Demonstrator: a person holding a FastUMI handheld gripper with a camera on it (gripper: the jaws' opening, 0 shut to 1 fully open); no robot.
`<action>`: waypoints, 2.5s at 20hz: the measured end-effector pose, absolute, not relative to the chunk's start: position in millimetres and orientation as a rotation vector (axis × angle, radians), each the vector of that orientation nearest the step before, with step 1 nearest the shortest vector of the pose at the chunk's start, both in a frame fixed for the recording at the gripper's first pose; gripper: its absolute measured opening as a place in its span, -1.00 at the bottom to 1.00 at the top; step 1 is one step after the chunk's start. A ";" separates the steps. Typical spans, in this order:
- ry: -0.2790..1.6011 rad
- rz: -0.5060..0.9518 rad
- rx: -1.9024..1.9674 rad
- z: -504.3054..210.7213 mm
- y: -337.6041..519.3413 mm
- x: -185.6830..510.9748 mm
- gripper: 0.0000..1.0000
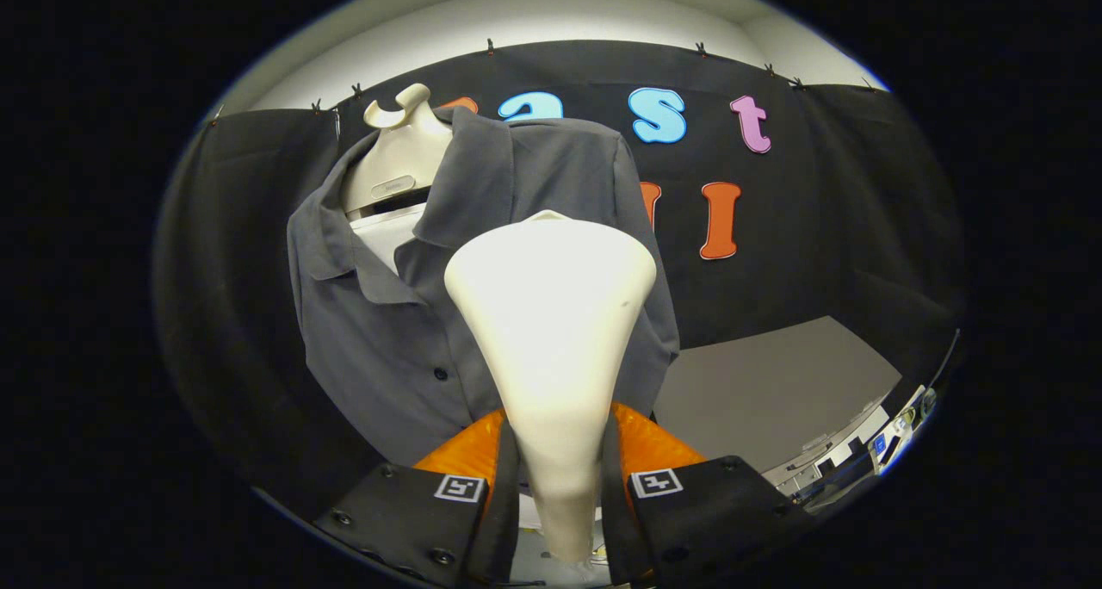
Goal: Iron the clothes twice with a garment steamer, once on the left side and once on the right side.
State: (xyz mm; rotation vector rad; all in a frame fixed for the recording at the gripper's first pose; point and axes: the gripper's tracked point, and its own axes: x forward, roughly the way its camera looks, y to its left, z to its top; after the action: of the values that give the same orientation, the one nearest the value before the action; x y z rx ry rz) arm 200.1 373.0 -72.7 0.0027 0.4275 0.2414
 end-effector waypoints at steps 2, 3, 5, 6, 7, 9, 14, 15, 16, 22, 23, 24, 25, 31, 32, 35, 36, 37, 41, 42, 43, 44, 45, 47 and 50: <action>0.444 0.241 0.007 -78.0 380.3 212.8 -0.04; 0.450 0.241 0.008 -80.6 382.2 218.8 -0.04; 0.458 0.234 0.006 -85.1 384.1 228.8 -0.04; 0.457 0.231 0.001 -87.1 384.9 233.8 -0.04; 0.463 0.231 -0.006 -90.6 385.5 237.9 -0.04; 0.482 0.235 -0.005 -99.9 388.8 244.3 -0.04; 0.511 0.238 -0.013 -120.3 387.5 244.4 -0.05; 0.519 0.239 -0.019 -126.1 387.4 243.3 -0.04; 0.524 0.239 -0.016 -131.0 387.5 243.1 -0.04; 0.565 0.233 -0.012 -162.3 382.7 239.0 -0.04; 0.571 0.233 -0.010 -167.3 384.0 240.0 -0.04; 0.577 0.234 -0.008 -172.2 385.1 239.3 -0.04; 0.584 0.237 -0.012 -178.5 382.6 237.3 -0.04; 0.634 0.241 -0.011 -217.6 383.3 235.1 -0.03; 0.645 0.243 -0.007 -224.3 385.0 235.3 -0.04; 0.666 0.240 -0.015 -237.5 381.9 234.5 -0.04; 0.671 0.241 -0.017 -244.4 381.4 234.3 -0.04; 0.676 0.243 -0.018 -251.4 379.6 234.0 -0.04; 0.696 0.240 -0.020 -275.6 377.3 230.2 -0.04; 0.702 0.240 -0.022 -280.1 377.3 228.8 -0.04; 0.710 0.241 -0.025 -288.2 376.1 226.9 -0.04; 0.718 0.241 -0.028 -294.9 375.5 226.7 -0.04; 0.724 0.241 -0.030 -300.7 374.3 226.0 -0.04; 0.740 0.239 -0.037 -312.9 371.5 224.1 -0.04; 0.759 0.240 -0.042 -329.5 367.8 220.5 -0.04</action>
State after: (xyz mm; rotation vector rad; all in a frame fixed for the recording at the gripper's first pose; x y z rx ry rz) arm 220.5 367.8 -329.5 -0.0424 0.7593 0.2395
